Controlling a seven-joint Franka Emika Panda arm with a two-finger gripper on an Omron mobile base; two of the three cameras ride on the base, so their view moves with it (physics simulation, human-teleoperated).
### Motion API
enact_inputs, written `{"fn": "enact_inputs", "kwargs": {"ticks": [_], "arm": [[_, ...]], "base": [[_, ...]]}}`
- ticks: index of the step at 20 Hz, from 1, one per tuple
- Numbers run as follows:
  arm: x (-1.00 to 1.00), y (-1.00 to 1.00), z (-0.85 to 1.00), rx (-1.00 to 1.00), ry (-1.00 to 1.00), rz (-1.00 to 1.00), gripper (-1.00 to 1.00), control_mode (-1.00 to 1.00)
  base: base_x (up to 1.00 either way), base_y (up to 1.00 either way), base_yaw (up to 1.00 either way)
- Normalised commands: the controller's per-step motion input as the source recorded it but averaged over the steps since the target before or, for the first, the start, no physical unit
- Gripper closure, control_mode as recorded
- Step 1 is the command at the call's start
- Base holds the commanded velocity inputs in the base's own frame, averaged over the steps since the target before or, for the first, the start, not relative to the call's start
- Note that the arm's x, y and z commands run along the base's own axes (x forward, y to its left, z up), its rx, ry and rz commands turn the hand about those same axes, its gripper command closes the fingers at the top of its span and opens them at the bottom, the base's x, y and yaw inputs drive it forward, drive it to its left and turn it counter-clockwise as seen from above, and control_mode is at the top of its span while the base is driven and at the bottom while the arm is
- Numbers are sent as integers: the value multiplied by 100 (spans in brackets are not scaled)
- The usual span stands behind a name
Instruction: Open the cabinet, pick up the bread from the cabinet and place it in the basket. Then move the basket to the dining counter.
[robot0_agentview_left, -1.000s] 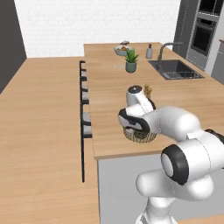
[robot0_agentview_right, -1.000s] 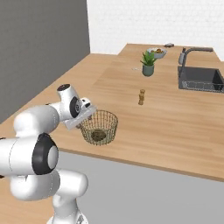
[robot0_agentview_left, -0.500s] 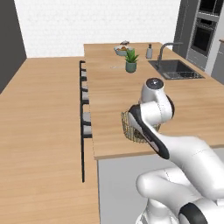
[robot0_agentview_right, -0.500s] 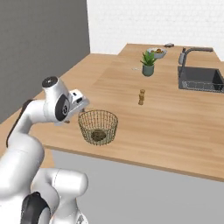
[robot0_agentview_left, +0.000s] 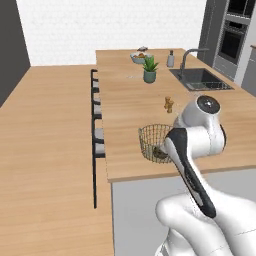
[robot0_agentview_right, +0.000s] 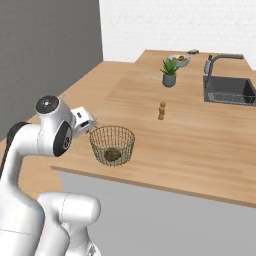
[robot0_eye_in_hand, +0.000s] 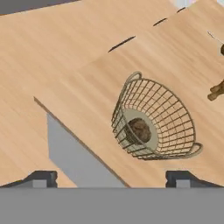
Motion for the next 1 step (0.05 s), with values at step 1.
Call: {"fn": "enact_inputs", "kwargs": {"ticks": [1], "arm": [[-40, 0, 10, 9, 0, -2, -100, -100]], "base": [[0, 0, 0]]}}
